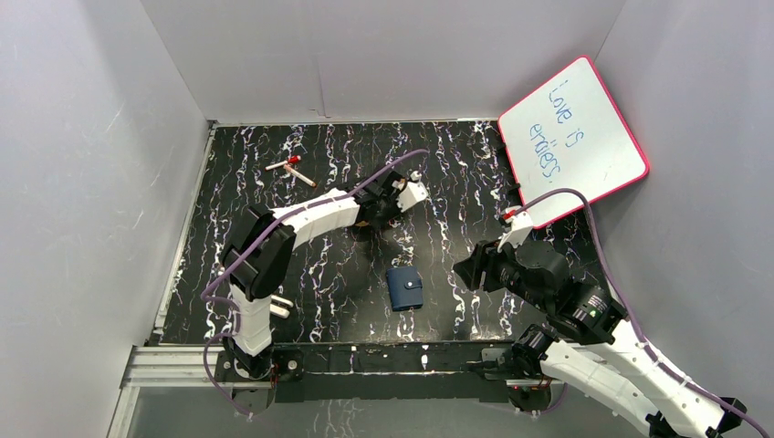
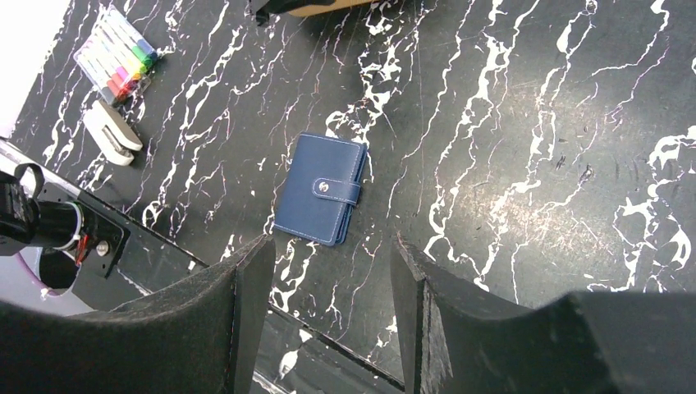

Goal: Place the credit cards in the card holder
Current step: Place the storage box at the center of the board.

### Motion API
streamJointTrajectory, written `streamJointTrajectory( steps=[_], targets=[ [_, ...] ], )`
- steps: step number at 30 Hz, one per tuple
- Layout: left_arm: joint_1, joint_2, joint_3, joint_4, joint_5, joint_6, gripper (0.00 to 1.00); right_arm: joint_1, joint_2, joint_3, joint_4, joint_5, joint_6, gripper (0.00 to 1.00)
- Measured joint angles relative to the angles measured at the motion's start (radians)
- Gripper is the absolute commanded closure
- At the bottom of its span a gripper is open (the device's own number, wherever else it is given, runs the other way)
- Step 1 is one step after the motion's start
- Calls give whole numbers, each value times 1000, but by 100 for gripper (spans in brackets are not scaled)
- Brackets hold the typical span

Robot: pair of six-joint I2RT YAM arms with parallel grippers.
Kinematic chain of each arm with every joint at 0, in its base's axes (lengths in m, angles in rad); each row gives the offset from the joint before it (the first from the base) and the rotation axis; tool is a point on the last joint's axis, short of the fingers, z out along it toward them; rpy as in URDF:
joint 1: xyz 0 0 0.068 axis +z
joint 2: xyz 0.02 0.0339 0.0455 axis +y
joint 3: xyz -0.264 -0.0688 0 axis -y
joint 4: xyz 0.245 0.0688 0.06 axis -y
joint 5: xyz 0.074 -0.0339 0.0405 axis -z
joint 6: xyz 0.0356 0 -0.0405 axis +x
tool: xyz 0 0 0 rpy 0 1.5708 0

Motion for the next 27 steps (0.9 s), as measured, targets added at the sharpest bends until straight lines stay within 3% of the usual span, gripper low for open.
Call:
streamJointTrajectory(
  steps=[7, 15, 18, 23, 27],
  targets=[
    [0, -4, -59, 59, 144, 121, 100, 0, 0, 3, -14, 6, 0, 39],
    [0, -3, -59, 97, 207, 186, 100, 0, 0, 3, -17, 12, 0, 38],
    [0, 0, -59, 94, 217, 188, 82, 0, 3, 3, -19, 15, 0, 39],
    [0, 2, -57, 97, 226, 191, 72, 0, 5, 3, -19, 18, 1, 39],
    [0, 2, -57, 108, 229, 188, 50, 0, 4, 3, -21, 18, 5, 38]
  ],
)
